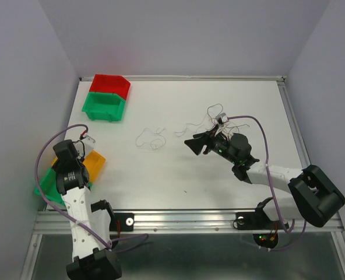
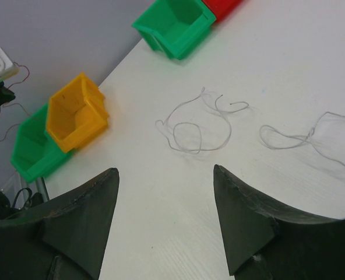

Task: Untangle the cables

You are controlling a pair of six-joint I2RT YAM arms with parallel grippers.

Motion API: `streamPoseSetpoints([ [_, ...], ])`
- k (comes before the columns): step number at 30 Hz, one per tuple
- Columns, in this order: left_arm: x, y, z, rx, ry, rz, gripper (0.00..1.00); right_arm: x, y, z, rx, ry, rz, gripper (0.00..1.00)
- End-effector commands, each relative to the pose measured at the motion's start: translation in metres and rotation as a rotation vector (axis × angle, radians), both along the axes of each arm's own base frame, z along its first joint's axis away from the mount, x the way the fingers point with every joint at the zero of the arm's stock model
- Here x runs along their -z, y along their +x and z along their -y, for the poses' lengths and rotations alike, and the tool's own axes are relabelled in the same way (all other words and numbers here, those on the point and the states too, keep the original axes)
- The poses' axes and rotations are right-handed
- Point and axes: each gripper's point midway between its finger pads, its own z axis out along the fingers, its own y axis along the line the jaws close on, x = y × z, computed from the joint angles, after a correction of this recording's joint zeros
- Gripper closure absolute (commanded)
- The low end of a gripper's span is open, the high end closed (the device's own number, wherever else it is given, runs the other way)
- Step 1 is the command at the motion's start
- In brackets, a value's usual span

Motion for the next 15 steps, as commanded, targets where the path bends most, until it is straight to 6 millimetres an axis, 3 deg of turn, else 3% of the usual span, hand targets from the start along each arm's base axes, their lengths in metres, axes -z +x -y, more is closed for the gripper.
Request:
streamPoseSetpoints([
  [1, 0.025, 0.016, 0.028, 0.203, -0.112, -0.018, 1.0, -0.029, 0.002, -0.009, -0.023, 0.044, 0.067, 0.29],
  [5, 0.038, 0.029, 0.044, 0.27, -0.203, 0.022, 1.0, -0.027, 0.003, -0.01, -0.027, 0.042, 0.063, 0.29],
  [9, 0.065, 0.02, 0.066, 0.331, -0.33, -0.079, 1.0, -0.026, 0.003, -0.009, -0.022, 0.04, 0.064, 0.29],
  [12, 0.085, 0.009, 0.072, 0.344, -0.362, -0.153, 1.0, -0.029, 0.001, -0.009, -0.025, 0.045, 0.069, 0.29],
  [15, 0.092, 0.001, 0.073, 0.367, -0.347, -0.184, 1.0, -0.031, 0.001, -0.008, -0.024, 0.049, 0.069, 0.29],
])
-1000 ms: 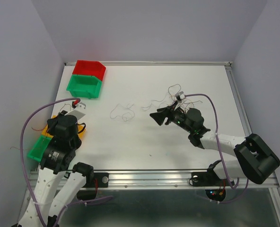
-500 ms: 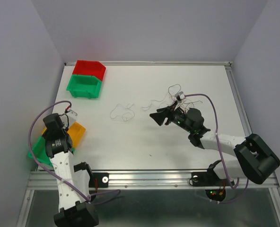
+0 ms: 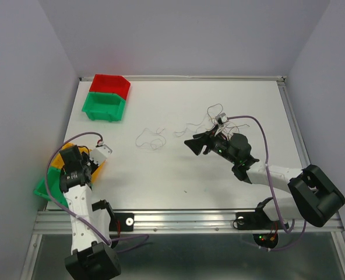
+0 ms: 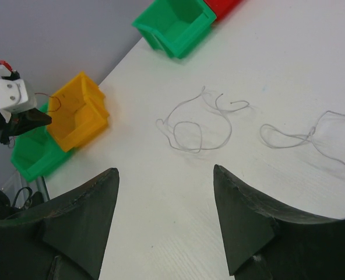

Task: Untangle the cables

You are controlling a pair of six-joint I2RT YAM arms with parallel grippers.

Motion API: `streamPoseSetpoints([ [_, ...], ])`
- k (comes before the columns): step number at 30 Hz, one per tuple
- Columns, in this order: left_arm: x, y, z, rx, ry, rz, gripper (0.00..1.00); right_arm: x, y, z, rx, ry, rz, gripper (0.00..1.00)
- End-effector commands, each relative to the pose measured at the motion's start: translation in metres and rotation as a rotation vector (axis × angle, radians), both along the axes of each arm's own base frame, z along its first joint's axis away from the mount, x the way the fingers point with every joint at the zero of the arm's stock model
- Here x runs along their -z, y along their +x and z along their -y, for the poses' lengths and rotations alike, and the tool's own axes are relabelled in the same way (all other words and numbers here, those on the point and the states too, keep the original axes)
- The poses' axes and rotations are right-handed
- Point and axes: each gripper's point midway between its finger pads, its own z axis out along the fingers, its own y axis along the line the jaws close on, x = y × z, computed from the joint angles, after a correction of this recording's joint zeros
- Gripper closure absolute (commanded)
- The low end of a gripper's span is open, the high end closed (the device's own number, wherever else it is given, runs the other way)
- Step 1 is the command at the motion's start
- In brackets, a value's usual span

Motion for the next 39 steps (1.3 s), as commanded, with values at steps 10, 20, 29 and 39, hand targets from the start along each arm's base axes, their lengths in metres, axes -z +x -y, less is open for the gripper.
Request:
streamPoseSetpoints([
  [10, 0.0, -0.019, -0.009, -0.094, 0.044, 0.039, 1.0, -0.034, -0.001, -0.008, -0.028, 0.055, 0.074, 0.29],
  [20, -0.002, -0.044, -0.04, -0.242, 0.219, 0.045, 1.0, -0.037, -0.002, -0.007, -0.027, 0.06, 0.078, 0.29],
  [29, 0.047, -0.053, -0.04, -0.209, 0.221, -0.1, 1.0, -0.036, -0.001, -0.008, -0.028, 0.059, 0.077, 0.29],
  [39, 0.05, -0.016, -0.044, -0.166, 0.169, -0.074, 1.0, -0.032, 0.0, -0.009, -0.028, 0.051, 0.068, 0.29],
])
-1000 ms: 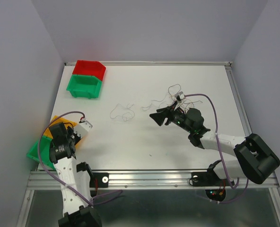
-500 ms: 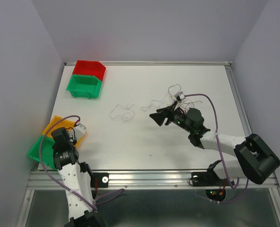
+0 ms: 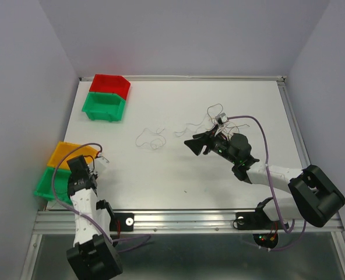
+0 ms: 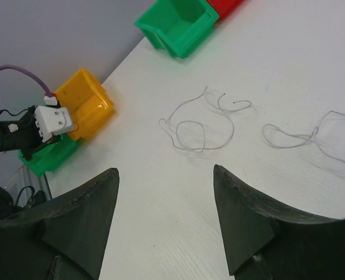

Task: Untangle the cables

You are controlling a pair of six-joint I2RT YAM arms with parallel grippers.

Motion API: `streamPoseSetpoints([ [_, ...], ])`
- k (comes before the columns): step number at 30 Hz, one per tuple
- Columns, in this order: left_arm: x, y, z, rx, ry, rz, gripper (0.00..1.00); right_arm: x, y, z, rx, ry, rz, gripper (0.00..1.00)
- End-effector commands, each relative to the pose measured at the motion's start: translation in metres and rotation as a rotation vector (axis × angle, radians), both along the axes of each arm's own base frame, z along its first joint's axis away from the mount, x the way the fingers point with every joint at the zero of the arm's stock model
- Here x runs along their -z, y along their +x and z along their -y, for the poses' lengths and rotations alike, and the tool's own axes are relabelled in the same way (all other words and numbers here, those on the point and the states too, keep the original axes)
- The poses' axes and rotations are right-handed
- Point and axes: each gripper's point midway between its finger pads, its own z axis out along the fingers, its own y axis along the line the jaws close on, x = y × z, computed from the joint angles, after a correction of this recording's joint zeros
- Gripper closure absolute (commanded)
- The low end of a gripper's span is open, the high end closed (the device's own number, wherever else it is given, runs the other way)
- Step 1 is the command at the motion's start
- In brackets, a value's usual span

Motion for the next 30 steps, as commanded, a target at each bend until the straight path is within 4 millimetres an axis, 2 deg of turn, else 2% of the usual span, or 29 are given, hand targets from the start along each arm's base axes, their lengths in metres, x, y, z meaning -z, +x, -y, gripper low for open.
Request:
streamPoseSetpoints([
  [1, -0.011, 0.033, -0.012, 0.015, 0.016, 0.071, 1.0, -0.031, 0.002, -0.009, -0.021, 0.046, 0.07, 0.29],
  [2, -0.002, 0.034, -0.013, 0.006, 0.0, 0.029, 1.0, -0.028, 0.002, -0.009, -0.021, 0.042, 0.066, 0.29],
  [3, -0.008, 0.044, -0.018, -0.005, 0.005, 0.057, 1.0, -0.029, 0.002, -0.009, -0.022, 0.043, 0.067, 0.29],
  [4, 0.001, 0.046, -0.018, -0.013, -0.02, 0.02, 1.0, -0.03, 0.003, -0.009, -0.021, 0.044, 0.069, 0.29],
  [7, -0.007, 0.07, -0.019, -0.001, -0.065, 0.046, 1.0, -0.029, 0.004, -0.009, -0.018, 0.041, 0.067, 0.29],
  [9, -0.004, 0.082, -0.014, 0.007, -0.128, 0.056, 1.0, -0.028, 0.004, -0.009, -0.018, 0.039, 0.067, 0.29],
  [10, -0.012, 0.094, -0.016, 0.013, -0.137, 0.084, 1.0, -0.028, 0.003, -0.009, -0.019, 0.039, 0.067, 0.29],
  [11, -0.009, 0.1, -0.011, 0.014, -0.165, 0.082, 1.0, -0.029, 0.004, -0.01, -0.019, 0.04, 0.069, 0.29],
  [13, -0.015, 0.114, -0.006, 0.034, -0.179, 0.095, 1.0, -0.027, 0.004, -0.009, -0.019, 0.038, 0.066, 0.29],
  [15, -0.011, 0.124, 0.006, 0.066, -0.197, 0.083, 1.0, -0.028, 0.004, -0.009, -0.018, 0.039, 0.067, 0.29],
  [22, -0.003, 0.137, 0.051, 0.132, -0.228, 0.039, 1.0, -0.03, 0.003, -0.01, -0.022, 0.042, 0.069, 0.29],
  [24, -0.006, 0.138, 0.05, 0.125, -0.223, 0.031, 1.0, -0.031, 0.002, -0.01, -0.025, 0.045, 0.071, 0.29],
  [28, -0.028, 0.134, 0.039, 0.111, -0.154, 0.045, 1.0, -0.032, 0.002, -0.009, -0.022, 0.046, 0.073, 0.29],
  [30, -0.04, 0.129, 0.038, 0.132, -0.133, 0.037, 0.96, -0.033, 0.002, -0.009, -0.024, 0.049, 0.071, 0.29],
])
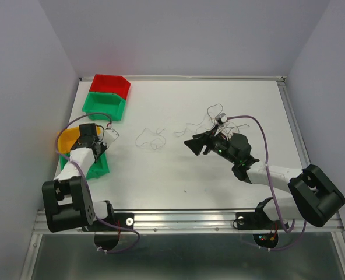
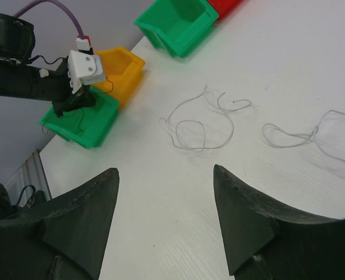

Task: Untangle the cables

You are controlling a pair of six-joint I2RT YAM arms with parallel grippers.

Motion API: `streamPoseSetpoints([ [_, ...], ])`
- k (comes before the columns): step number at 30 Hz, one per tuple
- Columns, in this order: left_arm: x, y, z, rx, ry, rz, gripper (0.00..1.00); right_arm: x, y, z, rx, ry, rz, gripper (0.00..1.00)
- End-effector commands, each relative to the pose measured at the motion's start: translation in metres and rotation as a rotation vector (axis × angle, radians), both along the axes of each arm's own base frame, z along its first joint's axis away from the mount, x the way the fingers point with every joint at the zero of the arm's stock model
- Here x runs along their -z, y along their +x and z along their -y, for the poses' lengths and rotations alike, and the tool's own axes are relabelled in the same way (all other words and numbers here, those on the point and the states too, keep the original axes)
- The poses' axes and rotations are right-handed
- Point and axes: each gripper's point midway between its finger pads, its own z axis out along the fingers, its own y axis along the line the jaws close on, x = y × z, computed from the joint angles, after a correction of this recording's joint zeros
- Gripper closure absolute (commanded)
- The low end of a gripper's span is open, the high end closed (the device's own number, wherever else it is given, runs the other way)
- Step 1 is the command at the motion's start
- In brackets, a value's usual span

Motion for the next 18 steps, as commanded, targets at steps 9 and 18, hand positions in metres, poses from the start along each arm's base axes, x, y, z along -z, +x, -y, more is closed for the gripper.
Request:
streamPoseSetpoints([
  [9, -0.059, -0.017, -0.011, 0.004, 0.079, 0.01, 0.6, -0.032, 0.001, -0.009, -0.023, 0.048, 0.072, 0.29],
  [18, -0.078, -0.024, -0.029, -0.039, 0.15, 0.013, 0.47, -0.034, 0.0, -0.009, -0.024, 0.051, 0.075, 0.29],
])
